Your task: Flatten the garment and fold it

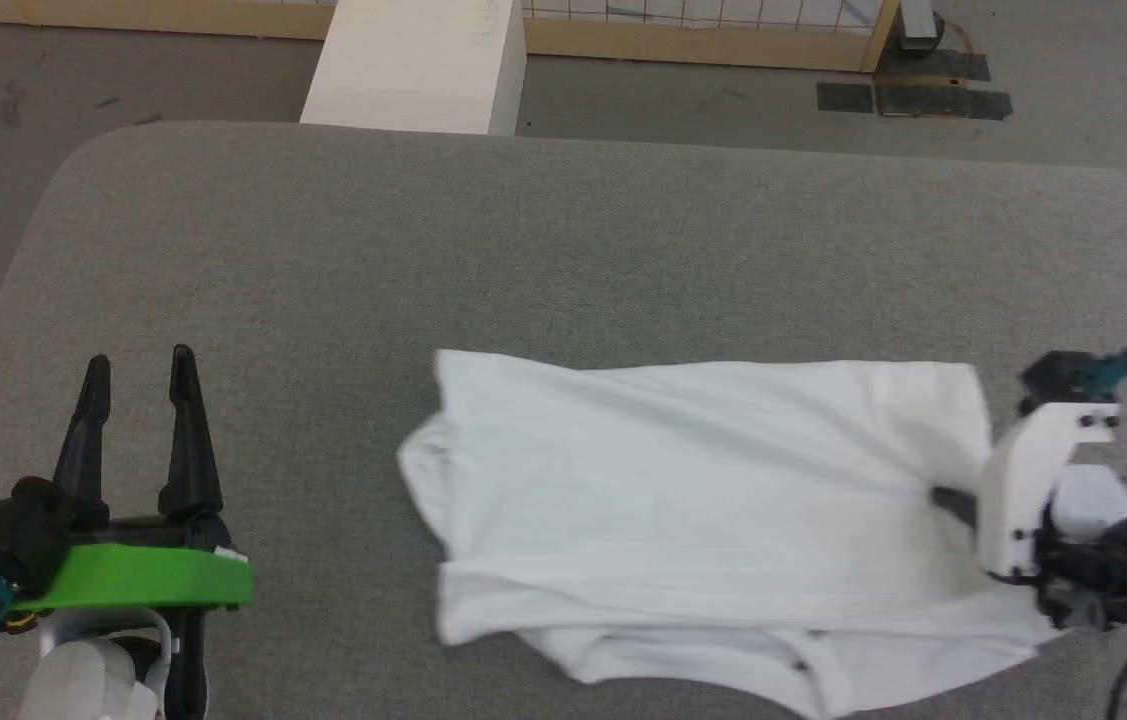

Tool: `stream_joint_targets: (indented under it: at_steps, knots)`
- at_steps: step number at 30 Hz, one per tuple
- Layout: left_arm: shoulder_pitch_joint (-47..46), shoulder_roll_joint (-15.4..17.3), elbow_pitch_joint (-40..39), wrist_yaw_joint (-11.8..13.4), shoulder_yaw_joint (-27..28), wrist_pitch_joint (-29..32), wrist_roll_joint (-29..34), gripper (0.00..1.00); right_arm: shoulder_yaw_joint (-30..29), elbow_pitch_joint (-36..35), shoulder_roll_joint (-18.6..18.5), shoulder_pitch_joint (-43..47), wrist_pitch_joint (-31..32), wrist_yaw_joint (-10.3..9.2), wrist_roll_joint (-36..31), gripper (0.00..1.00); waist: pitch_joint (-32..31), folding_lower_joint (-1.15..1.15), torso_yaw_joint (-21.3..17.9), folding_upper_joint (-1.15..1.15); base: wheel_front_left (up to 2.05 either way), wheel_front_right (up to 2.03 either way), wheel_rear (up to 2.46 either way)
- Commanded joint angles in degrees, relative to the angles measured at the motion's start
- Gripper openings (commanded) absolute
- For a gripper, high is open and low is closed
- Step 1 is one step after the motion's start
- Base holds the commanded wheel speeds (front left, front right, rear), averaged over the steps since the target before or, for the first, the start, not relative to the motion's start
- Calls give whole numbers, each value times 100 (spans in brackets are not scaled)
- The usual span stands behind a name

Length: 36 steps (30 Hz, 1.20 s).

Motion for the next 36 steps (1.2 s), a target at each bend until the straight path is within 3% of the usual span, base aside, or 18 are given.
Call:
stream_joint_targets:
  at_steps: [1, 6, 9, 13, 18, 23, 29, 36]
  knots:
    - [-13, -55, 19, -45, 15, -21, 58, 100, -221, -7, -248, 92, 38, -12, -187, 0, -45, 0, -19, 0, 0, 0, 0]
    - [79, -133, 61, -103, 30, -21, 138, 100, -920, -195, -485, 100, 258, -12, -868, 0, -141, 0, -86, 0, 0, 0, 0]
    - [131, -172, 96, -123, 41, -21, 165, 100, -929, -403, -499, 135, 468, -12, -1129, 0, -226, 0, -121, 0, 0, 0, 0]
    - [210, -214, 114, -142, 50, -21, 194, 100, -616, -1031, -518, 274, 1020, -12, -1126, 0, -346, 0, -169, 0, 0, 0, 0]
    - [309, -244, 137, -159, 49, -21, 213, 100, -104, -2176, -546, 453, 1780, -12, -594, 0, -499, 0, -231, 0, 0, 0, 0]
    - [333, -291, 169, -171, 12, -21, 206, 100, 452, -2841, -387, 465, 2045, -12, -225, 0, -540, 0, -237, 0, 0, 0, 0]
    - [293, -331, 176, -183, -102, -21, 191, 100, 1266, -2655, -27, 226, 1818, -12, -95, 0, -462, 0, -100, 0, 0, 0, 0]
    - [192, -324, 234, -191, -220, -22, 116, 100, 1950, -1702, 344, -271, 1138, -12, -199, 0, -233, 0, 179, 0, 0, 0, 0]
